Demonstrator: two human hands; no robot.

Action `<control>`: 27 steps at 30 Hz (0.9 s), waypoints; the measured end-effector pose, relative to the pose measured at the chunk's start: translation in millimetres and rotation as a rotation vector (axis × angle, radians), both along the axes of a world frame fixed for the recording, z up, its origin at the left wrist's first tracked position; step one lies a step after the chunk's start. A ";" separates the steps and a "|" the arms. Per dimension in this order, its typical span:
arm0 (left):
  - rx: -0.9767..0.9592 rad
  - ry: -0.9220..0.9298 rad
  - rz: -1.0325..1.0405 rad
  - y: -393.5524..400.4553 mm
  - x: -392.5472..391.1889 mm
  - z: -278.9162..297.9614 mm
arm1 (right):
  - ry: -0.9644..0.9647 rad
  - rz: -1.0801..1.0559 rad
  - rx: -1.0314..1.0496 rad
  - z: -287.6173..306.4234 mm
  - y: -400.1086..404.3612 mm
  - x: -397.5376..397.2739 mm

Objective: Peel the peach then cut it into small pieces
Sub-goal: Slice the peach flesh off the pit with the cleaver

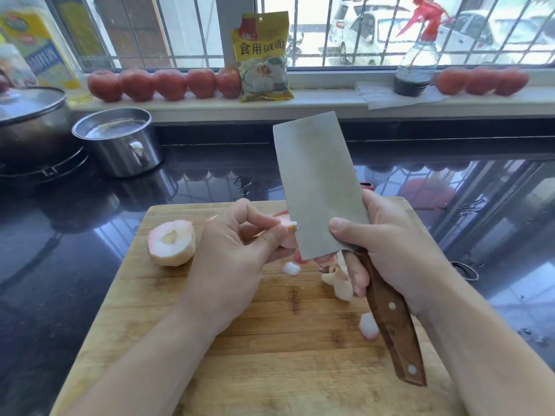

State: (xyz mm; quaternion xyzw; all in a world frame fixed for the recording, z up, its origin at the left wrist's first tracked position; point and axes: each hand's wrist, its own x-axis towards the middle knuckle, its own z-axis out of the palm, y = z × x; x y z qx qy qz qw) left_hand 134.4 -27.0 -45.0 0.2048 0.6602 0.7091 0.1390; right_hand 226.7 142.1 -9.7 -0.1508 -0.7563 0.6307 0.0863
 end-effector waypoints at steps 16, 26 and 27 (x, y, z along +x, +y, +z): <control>0.027 -0.057 -0.077 0.1 -3.1 0.4 | -0.006 0.002 -0.093 -2.4 -0.4 -1.6; 0.182 -0.581 -0.176 -9.1 -17.1 8.4 | 0.054 -0.121 -0.118 0.5 14.2 -1.2; 0.185 -0.607 -0.199 -9.3 -17.1 8.9 | 0.054 -0.101 -0.120 0.6 13.4 -1.0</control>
